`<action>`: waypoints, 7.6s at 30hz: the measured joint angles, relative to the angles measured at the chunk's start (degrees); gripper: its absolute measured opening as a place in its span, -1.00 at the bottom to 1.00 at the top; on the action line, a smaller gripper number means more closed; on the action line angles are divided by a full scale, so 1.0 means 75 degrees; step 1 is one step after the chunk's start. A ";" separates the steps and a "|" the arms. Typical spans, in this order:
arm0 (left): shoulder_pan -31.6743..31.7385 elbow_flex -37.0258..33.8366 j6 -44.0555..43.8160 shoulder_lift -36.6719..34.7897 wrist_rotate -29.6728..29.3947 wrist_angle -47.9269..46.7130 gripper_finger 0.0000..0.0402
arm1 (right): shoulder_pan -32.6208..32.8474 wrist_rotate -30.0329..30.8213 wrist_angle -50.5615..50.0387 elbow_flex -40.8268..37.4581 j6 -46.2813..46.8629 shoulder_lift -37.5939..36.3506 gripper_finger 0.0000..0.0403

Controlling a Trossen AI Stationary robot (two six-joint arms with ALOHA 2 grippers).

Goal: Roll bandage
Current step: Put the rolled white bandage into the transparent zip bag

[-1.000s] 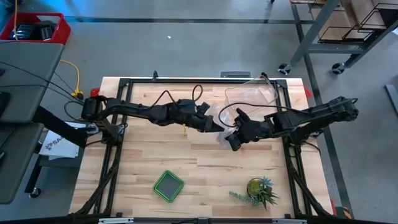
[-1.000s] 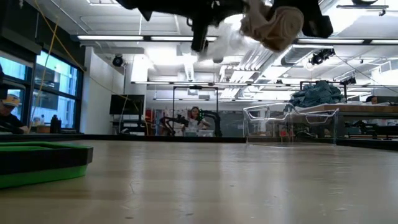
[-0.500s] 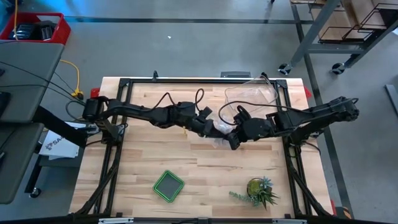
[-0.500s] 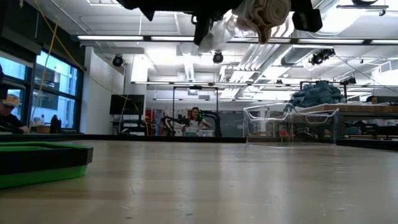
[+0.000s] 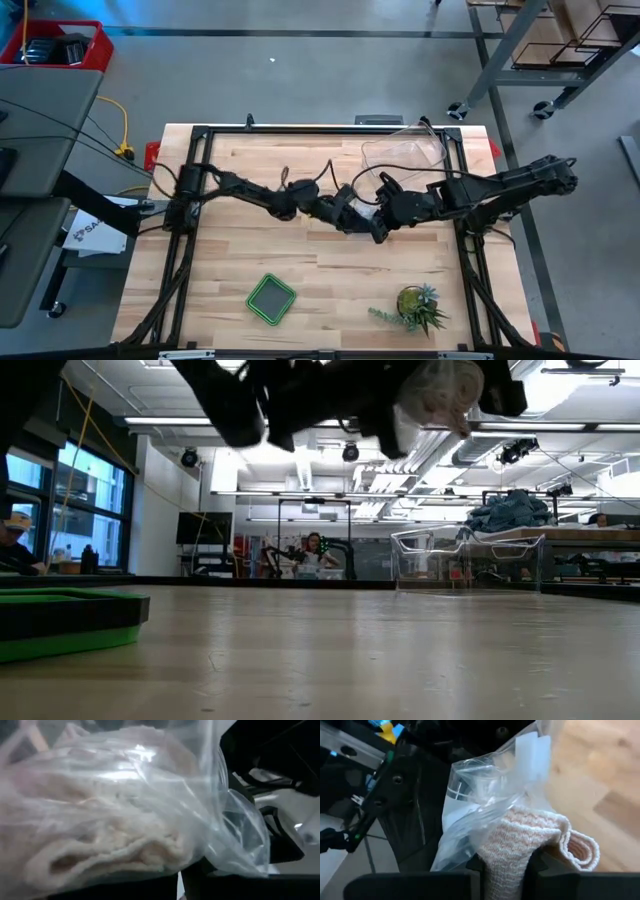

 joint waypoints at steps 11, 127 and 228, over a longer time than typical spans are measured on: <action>-0.0731 0.0096 -0.0863 0.1257 -0.1816 0.3827 -1.00 | -0.0100 -0.1256 0.0633 0.0011 0.0201 -0.0105 -0.78; 0.0099 0.2208 0.0145 0.1223 0.1802 0.1100 -0.96 | 0.0387 0.0194 -0.0008 0.0029 0.0398 -0.1820 -0.70; 0.1372 0.1395 0.2898 -0.1095 0.2885 -0.5093 -0.46 | -0.0159 0.0207 -0.2977 0.0023 0.0031 -0.2195 -0.70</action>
